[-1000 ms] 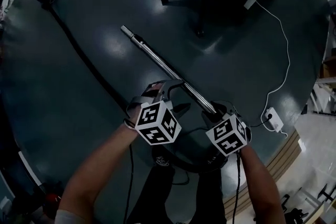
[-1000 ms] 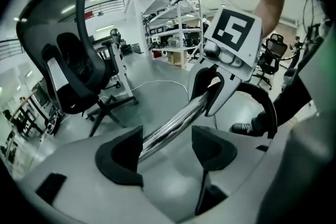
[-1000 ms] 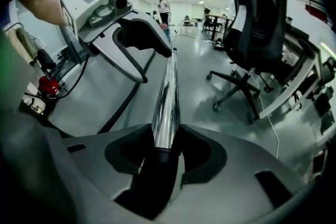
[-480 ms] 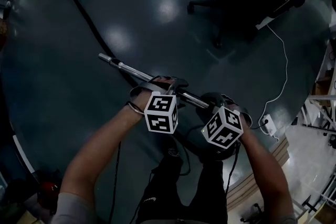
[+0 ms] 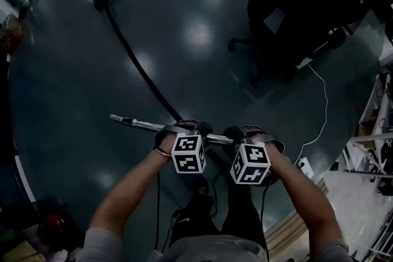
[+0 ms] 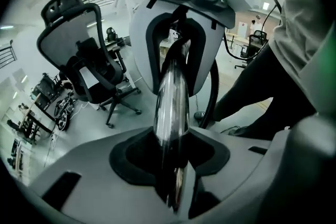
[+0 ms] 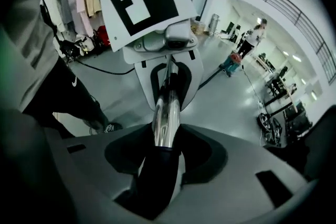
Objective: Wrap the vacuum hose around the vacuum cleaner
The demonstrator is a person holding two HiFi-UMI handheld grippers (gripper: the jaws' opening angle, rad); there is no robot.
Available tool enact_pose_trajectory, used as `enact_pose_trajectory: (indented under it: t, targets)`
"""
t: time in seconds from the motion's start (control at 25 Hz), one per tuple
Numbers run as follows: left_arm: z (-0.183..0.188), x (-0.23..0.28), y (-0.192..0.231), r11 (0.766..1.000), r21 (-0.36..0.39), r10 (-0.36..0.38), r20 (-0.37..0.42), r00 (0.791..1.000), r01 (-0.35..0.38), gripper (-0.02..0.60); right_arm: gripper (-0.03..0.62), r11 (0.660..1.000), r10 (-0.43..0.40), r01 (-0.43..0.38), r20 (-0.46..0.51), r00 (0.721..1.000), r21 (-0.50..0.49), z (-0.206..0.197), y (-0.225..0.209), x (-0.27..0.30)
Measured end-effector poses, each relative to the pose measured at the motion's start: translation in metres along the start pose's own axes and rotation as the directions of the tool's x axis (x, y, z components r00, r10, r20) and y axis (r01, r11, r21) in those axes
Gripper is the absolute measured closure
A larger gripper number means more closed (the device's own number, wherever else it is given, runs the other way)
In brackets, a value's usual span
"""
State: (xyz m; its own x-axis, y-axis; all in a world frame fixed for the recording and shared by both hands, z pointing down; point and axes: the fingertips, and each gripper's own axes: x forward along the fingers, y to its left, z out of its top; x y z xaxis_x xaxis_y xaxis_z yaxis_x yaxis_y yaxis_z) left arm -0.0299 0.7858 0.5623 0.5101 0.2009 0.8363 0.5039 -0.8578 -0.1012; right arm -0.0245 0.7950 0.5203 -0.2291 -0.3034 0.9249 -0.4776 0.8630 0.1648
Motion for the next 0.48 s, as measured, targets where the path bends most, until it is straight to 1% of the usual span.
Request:
enact_pose_trajectory:
  t: [0.08,0.2,0.32,0.4,0.48]
  targets:
    - [0.003,-0.017,0.007,0.998,-0.044,0.043,0.000,0.999,-0.043,0.414,0.430,0.997,0.007,-0.007,0.002,1.000,-0.071,0.012,-0.008,-0.014]
    - [0.006,-0.043,0.018,0.989,-0.106,0.106,-0.010,0.994,-0.106,0.416,0.430,0.991,0.045,-0.041,0.033,0.998,-0.125,0.033,-0.021,-0.035]
    - [0.013,-0.066,0.027,0.976,-0.152,0.153,-0.043,0.987,-0.158,0.417,0.430,0.990,0.091,-0.080,0.099,0.991,-0.118,0.048,-0.033,-0.057]
    - [0.020,-0.081,0.030,0.966,-0.188,0.168,-0.065,0.984,-0.178,0.417,0.430,0.988,0.137,-0.125,0.160,0.978,-0.087,0.059,-0.038,-0.074]
    - [0.024,-0.093,0.033,0.952,-0.238,0.178,-0.083,0.980,-0.193,0.418,0.430,0.984,0.172,-0.157,0.209,0.963,-0.086,0.067,-0.046,-0.090]
